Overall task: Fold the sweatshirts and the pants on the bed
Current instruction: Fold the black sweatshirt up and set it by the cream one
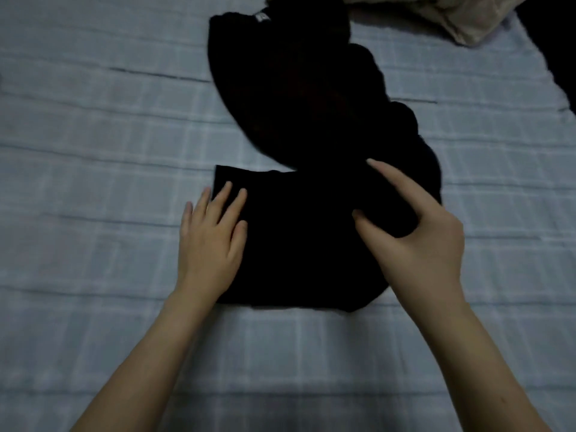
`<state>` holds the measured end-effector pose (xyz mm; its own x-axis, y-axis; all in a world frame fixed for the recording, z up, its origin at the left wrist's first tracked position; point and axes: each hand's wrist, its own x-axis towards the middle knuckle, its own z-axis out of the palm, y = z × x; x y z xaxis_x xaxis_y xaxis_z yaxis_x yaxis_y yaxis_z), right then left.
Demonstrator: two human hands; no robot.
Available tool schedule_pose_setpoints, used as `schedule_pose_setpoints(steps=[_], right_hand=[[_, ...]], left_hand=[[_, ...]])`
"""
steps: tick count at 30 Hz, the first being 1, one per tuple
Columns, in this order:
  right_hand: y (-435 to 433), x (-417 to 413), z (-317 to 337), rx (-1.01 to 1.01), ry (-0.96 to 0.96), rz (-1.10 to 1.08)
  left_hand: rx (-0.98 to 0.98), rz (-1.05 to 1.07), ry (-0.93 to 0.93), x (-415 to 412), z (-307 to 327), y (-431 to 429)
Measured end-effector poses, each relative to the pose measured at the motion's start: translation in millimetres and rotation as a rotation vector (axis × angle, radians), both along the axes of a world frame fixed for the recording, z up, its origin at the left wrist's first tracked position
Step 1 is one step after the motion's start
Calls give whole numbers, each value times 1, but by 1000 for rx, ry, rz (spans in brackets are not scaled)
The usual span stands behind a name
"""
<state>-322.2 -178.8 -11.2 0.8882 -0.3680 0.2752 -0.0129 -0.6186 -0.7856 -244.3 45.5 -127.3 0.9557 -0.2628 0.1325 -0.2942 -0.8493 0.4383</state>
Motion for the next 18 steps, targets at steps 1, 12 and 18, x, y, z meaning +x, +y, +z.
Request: schedule_pose_setpoints(steps=[1,12,18], right_hand=[[12,5,-4,-89,25,37],[110,24,-89,-554,427,580],[132,20,-113,-570,477,639]], left_hand=[[16,31,73,2,-10,14],[-1067,362,664,10,-33,77],[-870,162,362,5,-9,89]])
